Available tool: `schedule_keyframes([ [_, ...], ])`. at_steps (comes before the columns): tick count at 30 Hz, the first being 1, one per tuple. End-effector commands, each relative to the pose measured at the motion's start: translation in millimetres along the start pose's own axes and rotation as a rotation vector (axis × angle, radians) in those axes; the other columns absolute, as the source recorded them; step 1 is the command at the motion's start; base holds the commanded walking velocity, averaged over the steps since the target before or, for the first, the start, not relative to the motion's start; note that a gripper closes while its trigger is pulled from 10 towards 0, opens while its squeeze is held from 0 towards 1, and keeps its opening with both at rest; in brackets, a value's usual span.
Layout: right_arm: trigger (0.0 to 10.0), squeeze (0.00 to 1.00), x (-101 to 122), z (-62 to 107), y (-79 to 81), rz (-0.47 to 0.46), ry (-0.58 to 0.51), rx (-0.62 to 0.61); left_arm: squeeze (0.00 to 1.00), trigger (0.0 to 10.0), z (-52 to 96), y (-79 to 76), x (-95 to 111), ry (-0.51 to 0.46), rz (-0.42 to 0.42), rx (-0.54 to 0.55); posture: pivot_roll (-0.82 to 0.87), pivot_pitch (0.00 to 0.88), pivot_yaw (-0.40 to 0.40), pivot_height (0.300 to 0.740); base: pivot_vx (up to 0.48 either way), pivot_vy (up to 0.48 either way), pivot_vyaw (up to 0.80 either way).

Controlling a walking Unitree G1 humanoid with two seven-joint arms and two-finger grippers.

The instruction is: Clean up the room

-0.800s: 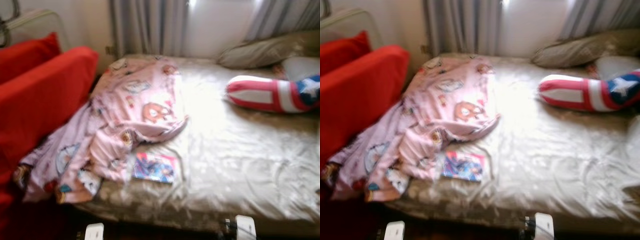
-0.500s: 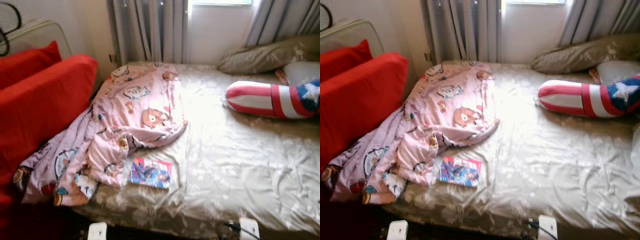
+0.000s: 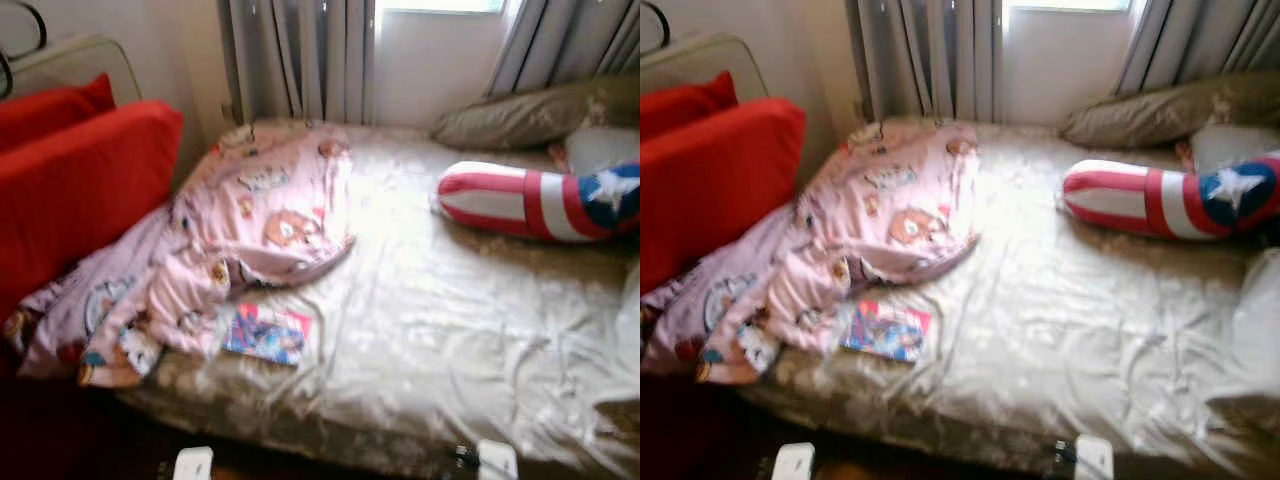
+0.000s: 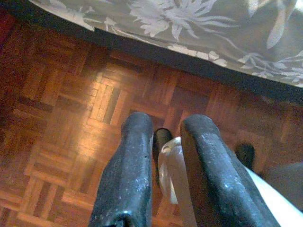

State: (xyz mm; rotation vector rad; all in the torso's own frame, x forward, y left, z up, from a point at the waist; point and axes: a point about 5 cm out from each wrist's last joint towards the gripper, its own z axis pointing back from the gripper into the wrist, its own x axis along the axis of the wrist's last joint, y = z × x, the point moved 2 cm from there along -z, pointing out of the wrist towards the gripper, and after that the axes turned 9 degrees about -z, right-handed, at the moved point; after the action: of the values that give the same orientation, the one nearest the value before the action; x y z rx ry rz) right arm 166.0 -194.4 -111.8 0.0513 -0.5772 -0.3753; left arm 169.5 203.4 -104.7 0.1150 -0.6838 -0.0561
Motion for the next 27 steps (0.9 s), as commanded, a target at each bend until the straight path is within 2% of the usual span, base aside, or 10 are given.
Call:
schedule_keyframes([
  [1,10.0,0.00,-0.2,0.8,-7.1,-0.014,0.005,-0.022,0.00,10.0,-0.7,-3.1,1.3,0.001,0.010,-0.002,0.04,0.000,0.002,0.740,0.000,-0.307,0.00],
  [9,10.0,0.00,3.9,-0.2,-2.5,-0.018,-0.015,-0.010,0.00,10.0,-1.0,-3.6,2.3,-0.001,0.007,-0.005,0.04,0.000,0.003,0.740,0.000,-0.307,0.00],
  [27,10.0,0.00,2.1,0.2,-4.3,-0.025,-0.008,-0.018,0.00,10.0,-0.8,-4.1,1.7,0.001,0.006,-0.009,0.03,0.000,0.008,0.740,0.000,-0.309,0.00],
])
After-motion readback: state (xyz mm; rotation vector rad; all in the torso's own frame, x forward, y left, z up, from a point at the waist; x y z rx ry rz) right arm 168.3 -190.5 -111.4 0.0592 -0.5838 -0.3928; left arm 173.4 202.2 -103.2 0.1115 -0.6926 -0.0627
